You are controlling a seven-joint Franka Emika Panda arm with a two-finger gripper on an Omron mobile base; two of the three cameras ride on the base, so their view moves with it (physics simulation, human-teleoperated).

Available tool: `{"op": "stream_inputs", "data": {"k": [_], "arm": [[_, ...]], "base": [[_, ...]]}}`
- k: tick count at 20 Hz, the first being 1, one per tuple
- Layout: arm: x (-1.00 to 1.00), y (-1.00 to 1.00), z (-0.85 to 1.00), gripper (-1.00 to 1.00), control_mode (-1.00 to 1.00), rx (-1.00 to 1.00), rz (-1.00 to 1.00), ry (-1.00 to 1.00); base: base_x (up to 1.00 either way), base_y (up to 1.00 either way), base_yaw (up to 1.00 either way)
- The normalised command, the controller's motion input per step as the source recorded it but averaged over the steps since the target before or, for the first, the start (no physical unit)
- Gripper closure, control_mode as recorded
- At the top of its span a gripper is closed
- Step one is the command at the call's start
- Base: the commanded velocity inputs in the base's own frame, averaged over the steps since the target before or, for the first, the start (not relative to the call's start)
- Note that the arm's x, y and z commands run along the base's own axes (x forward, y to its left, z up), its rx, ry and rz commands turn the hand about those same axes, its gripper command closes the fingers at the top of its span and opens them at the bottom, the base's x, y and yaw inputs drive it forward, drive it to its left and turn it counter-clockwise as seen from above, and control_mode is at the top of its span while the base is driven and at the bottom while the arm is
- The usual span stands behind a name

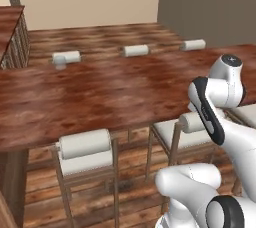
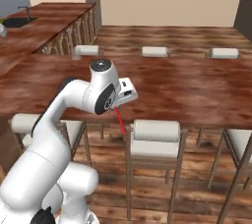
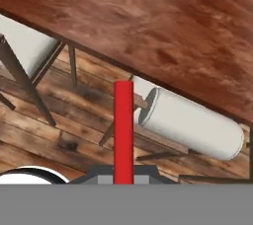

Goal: Take a straw from the drawer in front and place it inside the glass cup on the dining counter.

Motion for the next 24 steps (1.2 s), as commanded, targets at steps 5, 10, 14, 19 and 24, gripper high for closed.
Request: {"op": "stream_inputs", "data": {"k": [5,10,14,19,24], "arm": [[0.0,0.0,0.0,1.0,1.0,0.0,0.0,0.0],[0.0,0.0,0.0,1.0,1.0,0.0,0.0,0.0],[0.0,0.0,0.0,1.0,1.0,0.0,0.0,0.0],[0.0,0.0,0.0,1.0,1.0,0.0,0.0,0.0],[0.0,0.0,0.0,1.0,1.0,0.0,0.0,0.0]], "base": [[0.0,-1.0,0.02],[0.04,-1.0,0.02],[0.01,-1.0,0.03],[0.0,-1.0,0.03],[0.0,-1.0,0.03]]}}
